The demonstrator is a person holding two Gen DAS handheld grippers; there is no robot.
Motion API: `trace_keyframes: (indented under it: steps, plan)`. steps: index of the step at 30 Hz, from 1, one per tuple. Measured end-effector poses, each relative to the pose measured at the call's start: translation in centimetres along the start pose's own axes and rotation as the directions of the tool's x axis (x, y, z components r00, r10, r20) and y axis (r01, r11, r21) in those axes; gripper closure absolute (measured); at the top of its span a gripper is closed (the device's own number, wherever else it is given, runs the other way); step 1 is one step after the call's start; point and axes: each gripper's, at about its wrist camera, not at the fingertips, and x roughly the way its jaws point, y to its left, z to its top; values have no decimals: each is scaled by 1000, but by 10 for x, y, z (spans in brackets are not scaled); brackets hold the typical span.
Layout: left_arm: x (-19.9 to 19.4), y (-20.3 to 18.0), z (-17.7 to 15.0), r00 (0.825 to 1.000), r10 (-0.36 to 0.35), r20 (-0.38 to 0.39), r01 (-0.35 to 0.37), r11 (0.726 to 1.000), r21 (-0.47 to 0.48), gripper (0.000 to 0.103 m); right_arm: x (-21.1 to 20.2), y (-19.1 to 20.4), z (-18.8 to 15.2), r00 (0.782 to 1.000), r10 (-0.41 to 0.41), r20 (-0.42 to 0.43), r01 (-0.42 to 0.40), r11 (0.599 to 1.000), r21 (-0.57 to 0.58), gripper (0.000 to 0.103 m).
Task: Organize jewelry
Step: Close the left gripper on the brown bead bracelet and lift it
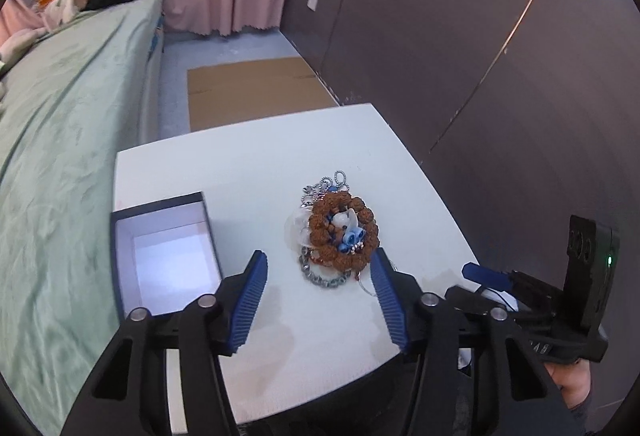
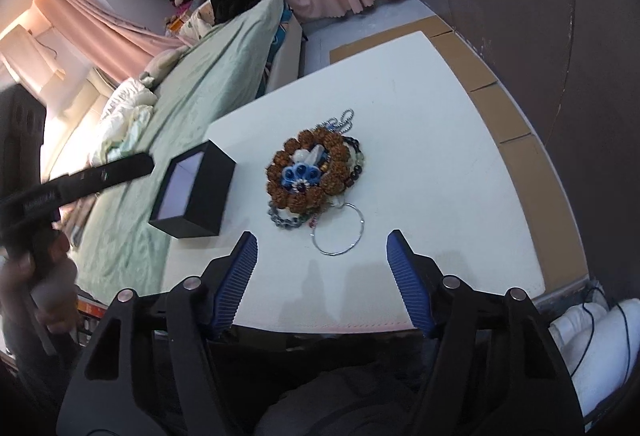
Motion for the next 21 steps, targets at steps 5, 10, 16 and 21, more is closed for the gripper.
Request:
trace_keyframes:
  steps: [5, 10, 16, 21]
  plan:
    - [36, -1, 16, 996, -37, -82, 36, 999, -7, 67, 9, -5, -5, 999, -37, -15, 37, 999, -10, 35]
    - [73, -4, 24, 989, -45, -144, 42, 999, -22, 76, 12, -10, -4, 998, -60, -25, 60, 998, -7, 35]
    - [101, 1, 28, 981, -54, -185, 39, 996, -83, 81, 19, -17, 1, 996, -81, -33, 81, 997, -8, 35]
    - [120, 6, 30, 977, -42, -207, 18, 993, -118, 82, 32, -10, 3, 994, -91, -68, 87, 995, -57, 35]
